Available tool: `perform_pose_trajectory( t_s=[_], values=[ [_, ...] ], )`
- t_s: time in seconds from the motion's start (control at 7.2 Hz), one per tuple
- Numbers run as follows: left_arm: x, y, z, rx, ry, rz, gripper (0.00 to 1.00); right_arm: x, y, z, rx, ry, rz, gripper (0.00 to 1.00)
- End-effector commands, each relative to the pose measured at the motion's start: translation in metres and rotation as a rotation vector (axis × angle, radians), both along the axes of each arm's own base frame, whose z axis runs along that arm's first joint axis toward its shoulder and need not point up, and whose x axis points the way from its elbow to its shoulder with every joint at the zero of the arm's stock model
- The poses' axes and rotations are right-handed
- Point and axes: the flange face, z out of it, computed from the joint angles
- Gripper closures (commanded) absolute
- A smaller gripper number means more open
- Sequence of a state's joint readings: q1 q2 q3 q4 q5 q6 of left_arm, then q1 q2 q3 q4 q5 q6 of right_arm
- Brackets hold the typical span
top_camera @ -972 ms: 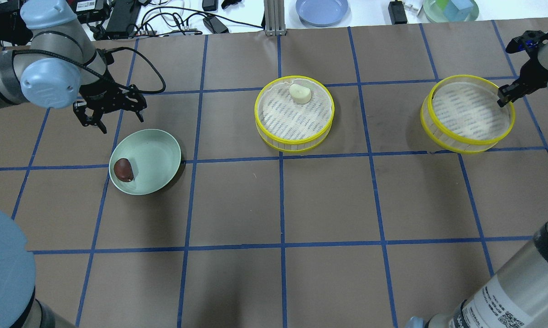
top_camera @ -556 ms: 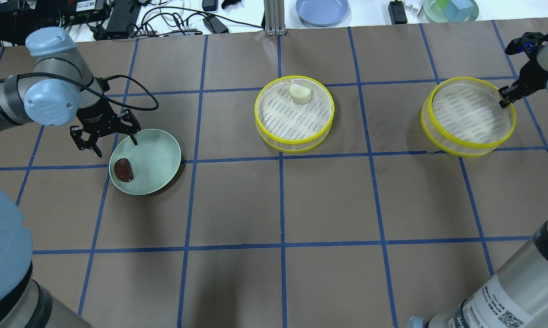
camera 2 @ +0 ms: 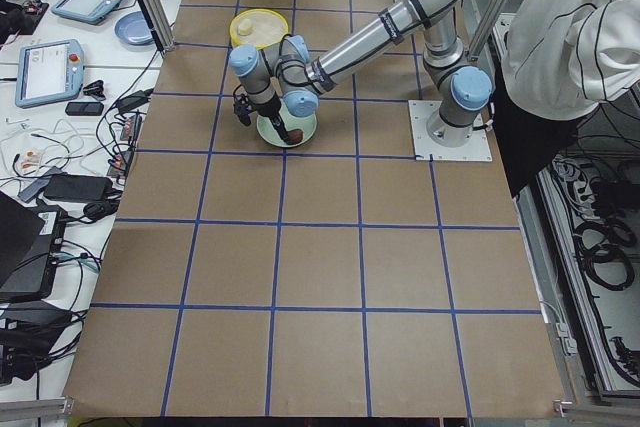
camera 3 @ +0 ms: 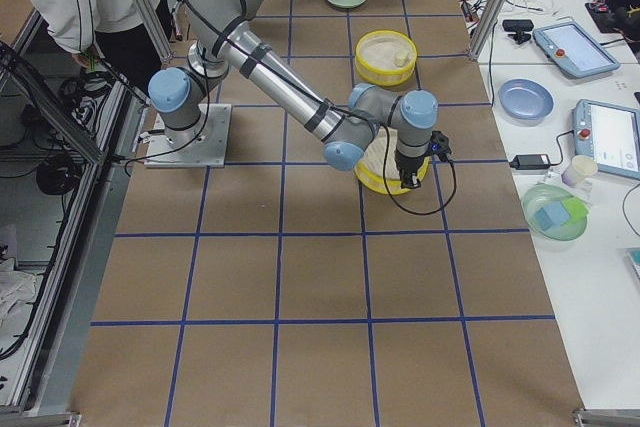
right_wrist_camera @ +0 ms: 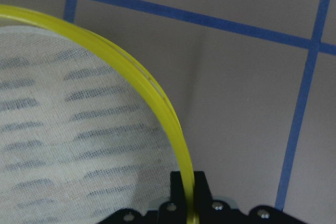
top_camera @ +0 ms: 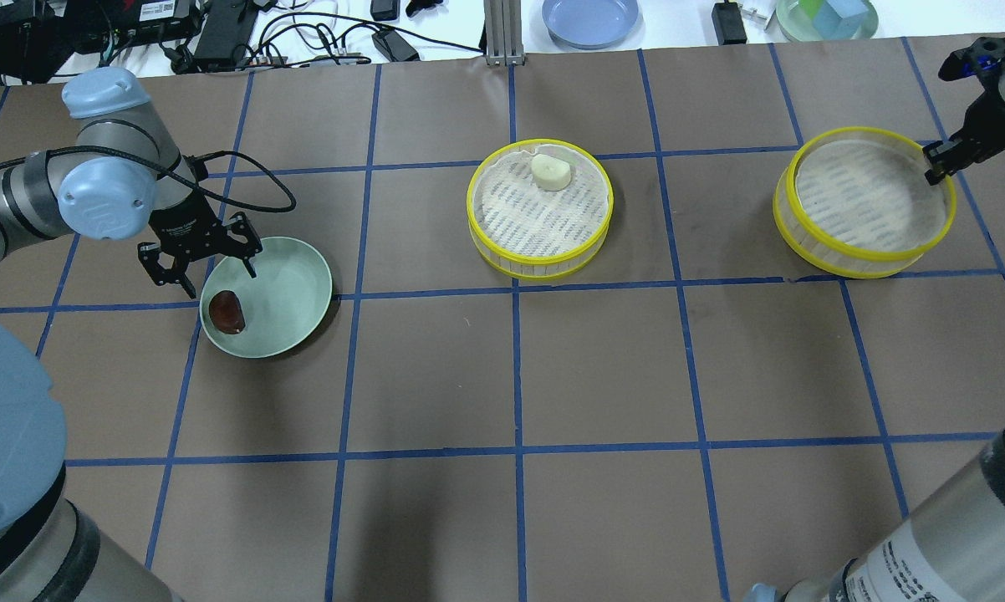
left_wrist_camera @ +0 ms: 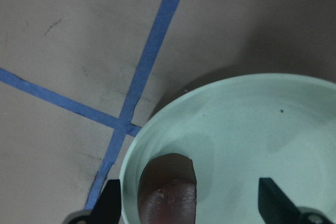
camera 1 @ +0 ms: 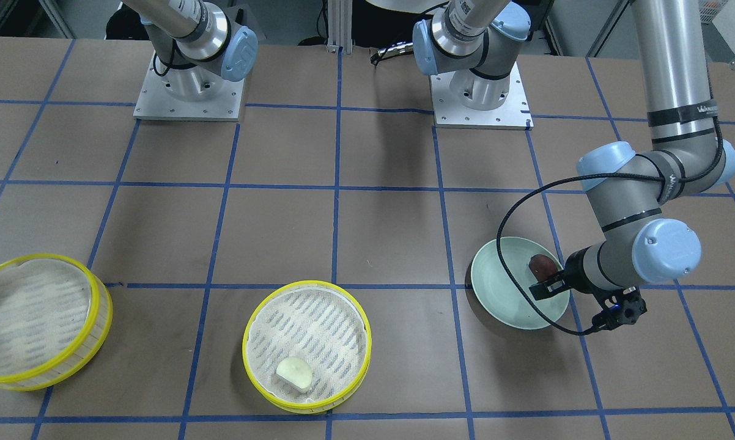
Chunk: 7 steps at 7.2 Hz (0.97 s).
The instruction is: Stack buns with steamer
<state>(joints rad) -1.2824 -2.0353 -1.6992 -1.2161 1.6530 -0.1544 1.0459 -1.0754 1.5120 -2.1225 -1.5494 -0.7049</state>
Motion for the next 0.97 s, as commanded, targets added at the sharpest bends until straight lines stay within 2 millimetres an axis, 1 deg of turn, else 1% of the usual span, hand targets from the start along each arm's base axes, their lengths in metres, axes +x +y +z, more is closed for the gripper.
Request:
perform_pose_trajectory(
  t_s=[0.0,0.14,0.28,0.42,0.56,0.69,0.83],
  values=[
    [-0.001,0.003,-0.007,0.021,0.007,0.001,0.09,0.092,0.004,0.071,-0.03,-0.012,-0.09,1.0],
    [-0.001,0.003,-0.008,0.026,0.009,-0.001,0.1,0.154,0.002,0.075,-0.004,-0.05,-0.144,1.0],
    [-0.001,0.003,-0.013,0.033,0.012,0.001,0.14,0.224,-0.005,0.074,-0.019,-0.063,-0.188,1.0],
    [-0.004,0.004,-0.017,0.039,0.017,-0.001,0.17,0.297,0.001,0.086,-0.043,-0.029,-0.165,1.0],
    [-0.004,0.004,-0.02,0.045,0.02,-0.001,0.17,0.348,0.011,0.089,-0.057,-0.002,-0.237,1.0],
    [-0.004,0.004,-0.023,0.049,0.02,-0.001,0.19,0.382,0.016,0.08,-0.05,-0.013,-0.276,1.0],
    [-0.003,0.003,-0.022,0.043,0.015,-0.003,0.43,0.393,0.016,0.075,-0.048,-0.019,-0.301,1.0]
  ],
)
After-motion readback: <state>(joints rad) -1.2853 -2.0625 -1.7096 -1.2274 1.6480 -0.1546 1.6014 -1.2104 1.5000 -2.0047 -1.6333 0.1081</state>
